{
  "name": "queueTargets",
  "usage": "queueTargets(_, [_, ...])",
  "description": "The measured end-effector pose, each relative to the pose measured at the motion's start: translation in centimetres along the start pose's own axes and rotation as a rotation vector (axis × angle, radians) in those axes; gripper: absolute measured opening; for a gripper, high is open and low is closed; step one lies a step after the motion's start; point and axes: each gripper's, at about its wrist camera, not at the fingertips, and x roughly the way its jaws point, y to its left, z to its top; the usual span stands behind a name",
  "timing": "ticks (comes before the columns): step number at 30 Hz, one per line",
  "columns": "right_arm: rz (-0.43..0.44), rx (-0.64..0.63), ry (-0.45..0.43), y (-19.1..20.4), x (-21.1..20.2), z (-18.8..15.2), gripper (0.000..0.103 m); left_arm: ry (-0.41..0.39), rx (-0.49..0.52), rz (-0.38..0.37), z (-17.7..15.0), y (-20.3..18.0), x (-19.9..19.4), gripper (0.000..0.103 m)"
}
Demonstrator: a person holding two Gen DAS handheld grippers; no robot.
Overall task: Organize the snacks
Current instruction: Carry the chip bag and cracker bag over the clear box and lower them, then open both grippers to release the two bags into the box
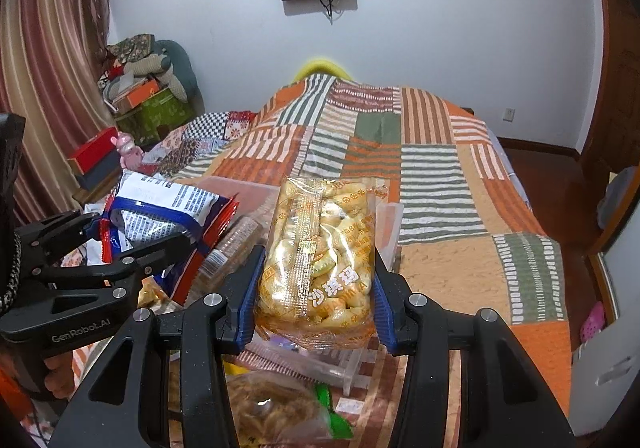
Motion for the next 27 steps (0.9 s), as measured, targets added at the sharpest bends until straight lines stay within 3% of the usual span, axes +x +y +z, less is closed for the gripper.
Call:
queueTargets(21, [0.026,-0.029,0.091,-0.3,3.4,-0.6,0.044,0.086,-0.032,-0.058,-0.7,-0.1,4.8,0.061])
queueTargets(27, [0.023,-0.038,0.093,-0.3,3.6,-0.5,0.047,0.066,0.028,-0.006,-1.4,-0.9,4.5,0.061])
